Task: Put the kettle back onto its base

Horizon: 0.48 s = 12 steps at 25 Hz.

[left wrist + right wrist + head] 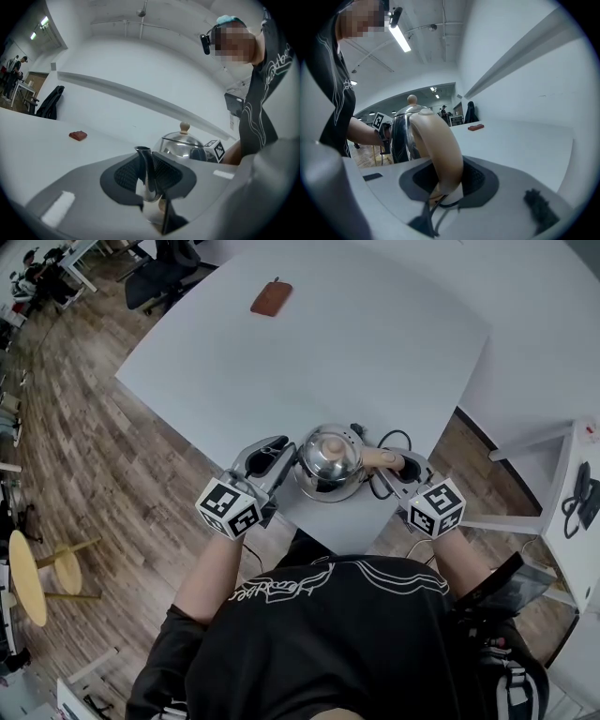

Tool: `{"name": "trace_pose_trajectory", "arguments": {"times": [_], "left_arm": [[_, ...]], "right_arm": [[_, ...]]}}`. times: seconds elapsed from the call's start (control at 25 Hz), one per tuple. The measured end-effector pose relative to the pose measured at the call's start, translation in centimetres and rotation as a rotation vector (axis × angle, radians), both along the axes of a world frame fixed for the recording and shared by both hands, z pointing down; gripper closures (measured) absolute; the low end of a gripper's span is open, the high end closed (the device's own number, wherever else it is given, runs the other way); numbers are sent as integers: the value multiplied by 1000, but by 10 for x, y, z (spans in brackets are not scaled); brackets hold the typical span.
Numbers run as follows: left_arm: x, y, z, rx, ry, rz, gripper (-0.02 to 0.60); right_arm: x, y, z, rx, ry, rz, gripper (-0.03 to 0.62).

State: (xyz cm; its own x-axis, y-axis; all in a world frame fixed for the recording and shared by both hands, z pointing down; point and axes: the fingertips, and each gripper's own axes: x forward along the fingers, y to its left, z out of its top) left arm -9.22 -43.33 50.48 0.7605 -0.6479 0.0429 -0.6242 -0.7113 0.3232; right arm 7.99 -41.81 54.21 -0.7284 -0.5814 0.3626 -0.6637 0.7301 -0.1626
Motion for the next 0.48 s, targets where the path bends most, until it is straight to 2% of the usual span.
{"name": "trace_pose_trajectory", "arguments": {"times": [0.48], "left_arm": [[-2, 2, -1, -4, -9, -60, 512]], "right_arm": [[1, -1, 6, 9, 16, 53, 484]]}}
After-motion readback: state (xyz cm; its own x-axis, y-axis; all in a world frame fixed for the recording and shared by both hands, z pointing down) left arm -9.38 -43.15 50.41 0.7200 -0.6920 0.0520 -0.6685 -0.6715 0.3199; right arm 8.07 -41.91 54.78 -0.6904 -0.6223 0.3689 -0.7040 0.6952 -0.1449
